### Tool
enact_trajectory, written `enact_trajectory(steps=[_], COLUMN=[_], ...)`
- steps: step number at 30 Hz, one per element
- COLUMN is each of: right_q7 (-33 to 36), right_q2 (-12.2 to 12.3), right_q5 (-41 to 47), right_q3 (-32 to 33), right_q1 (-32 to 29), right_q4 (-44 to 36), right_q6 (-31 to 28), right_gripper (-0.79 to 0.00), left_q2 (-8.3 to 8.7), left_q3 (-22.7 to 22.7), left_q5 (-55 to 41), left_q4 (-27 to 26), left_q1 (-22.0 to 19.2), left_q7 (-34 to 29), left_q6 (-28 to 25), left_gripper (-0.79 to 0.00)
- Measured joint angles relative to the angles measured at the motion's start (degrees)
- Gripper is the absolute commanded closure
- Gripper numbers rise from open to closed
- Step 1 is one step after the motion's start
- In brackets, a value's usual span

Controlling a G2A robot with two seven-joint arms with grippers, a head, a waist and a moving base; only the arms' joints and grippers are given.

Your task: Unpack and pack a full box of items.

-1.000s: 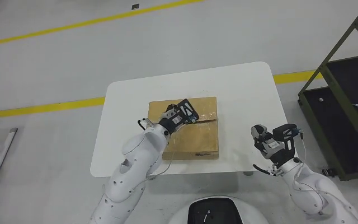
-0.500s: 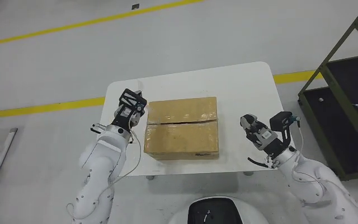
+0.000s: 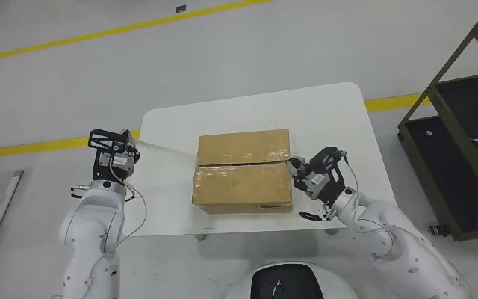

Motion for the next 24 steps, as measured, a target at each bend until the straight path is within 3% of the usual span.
enact_trajectory(steps=[18,19,20,21,24], right_q7=[1.4,1.6,1.7,1.8,2.3], right_q2=[-0.8,-0.8,-0.8,-0.8,-0.9], right_q5=[-1.3,-1.4,-1.5,-1.6,-1.7], right_q3=[-3.5,-3.6,-3.7,-3.8,-3.9], right_q1=[4.5,4.6,4.7,4.9,5.1], right_q4=[5.1,5.3,5.4,5.5,5.7], right_q6=[1.2,1.3,1.3,1.4,1.6], right_gripper=[0.0,0.0,0.0,0.0,0.0], left_q2=[0.59,0.6,0.6,0.6,0.65], left_q3=[-2.8,-2.8,-2.8,-2.7,-2.6], left_q5=[-1.2,-1.3,-1.6,-2.0,-1.7], left_q4=[10.3,10.5,10.8,11.1,11.7], left_q1=[-2.8,-2.8,-2.8,-2.7,-2.7], left_q7=[4.7,4.7,4.7,4.6,3.5], left_q6=[1.3,1.3,1.4,1.5,1.9], left_gripper=[-0.012,-0.336,-0.72,-0.785,-0.785])
